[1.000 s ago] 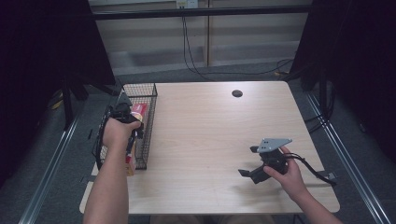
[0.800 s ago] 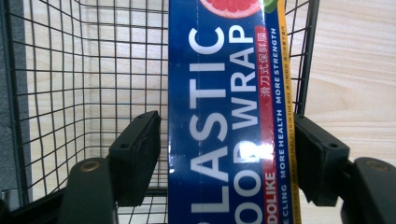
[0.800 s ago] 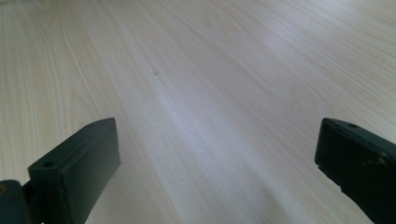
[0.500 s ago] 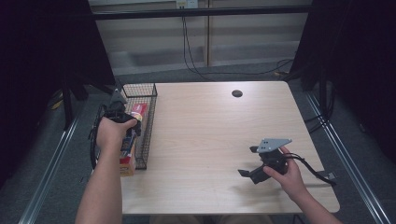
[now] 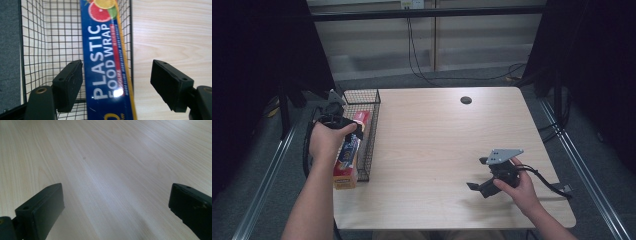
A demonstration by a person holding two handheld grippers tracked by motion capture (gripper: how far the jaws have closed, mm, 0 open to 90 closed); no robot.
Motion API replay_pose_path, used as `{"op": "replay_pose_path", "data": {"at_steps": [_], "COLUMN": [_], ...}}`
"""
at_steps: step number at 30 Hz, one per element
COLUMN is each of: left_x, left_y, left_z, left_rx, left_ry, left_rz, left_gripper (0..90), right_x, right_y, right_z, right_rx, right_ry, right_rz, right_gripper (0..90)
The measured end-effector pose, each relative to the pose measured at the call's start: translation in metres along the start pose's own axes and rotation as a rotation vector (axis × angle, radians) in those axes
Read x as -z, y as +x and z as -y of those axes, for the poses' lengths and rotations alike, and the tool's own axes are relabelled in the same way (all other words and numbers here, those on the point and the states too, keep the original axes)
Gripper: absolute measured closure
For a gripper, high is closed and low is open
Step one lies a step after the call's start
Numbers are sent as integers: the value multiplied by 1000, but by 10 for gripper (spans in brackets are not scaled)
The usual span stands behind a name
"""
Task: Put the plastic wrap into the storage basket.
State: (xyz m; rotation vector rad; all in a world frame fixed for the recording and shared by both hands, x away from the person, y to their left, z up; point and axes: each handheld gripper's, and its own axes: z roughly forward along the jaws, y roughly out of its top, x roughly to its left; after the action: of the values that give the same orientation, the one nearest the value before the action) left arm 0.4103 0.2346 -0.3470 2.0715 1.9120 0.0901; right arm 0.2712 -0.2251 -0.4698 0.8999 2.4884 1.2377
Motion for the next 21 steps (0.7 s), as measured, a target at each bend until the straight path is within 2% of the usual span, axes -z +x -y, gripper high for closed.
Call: {"op": "replay_pose_path", "data": {"at_steps": [2, 6, 14, 16, 21], "left_x": [3, 6, 13, 13, 13], "left_y": [-2, -7, -21, -25, -33], "left_z": [1, 4, 9, 10, 13], "left_rx": [-20, -30, -100, -119, -145], "left_ry": [-8, -25, -58, -49, -71], "left_rz": [9, 31, 63, 71, 88], "left_gripper": [257, 252, 251, 251, 252], "right_x": [0, 0, -1, -1, -1], "right_y": [0, 0, 1, 1, 2], "right_z": [0, 0, 0, 0, 0], "right_rx": [1, 1, -2, -3, -4], "right_ry": [0, 0, 4, 5, 7], "right_rz": [1, 2, 1, 1, 0], "right_gripper": [0, 0, 0, 0, 0]}}
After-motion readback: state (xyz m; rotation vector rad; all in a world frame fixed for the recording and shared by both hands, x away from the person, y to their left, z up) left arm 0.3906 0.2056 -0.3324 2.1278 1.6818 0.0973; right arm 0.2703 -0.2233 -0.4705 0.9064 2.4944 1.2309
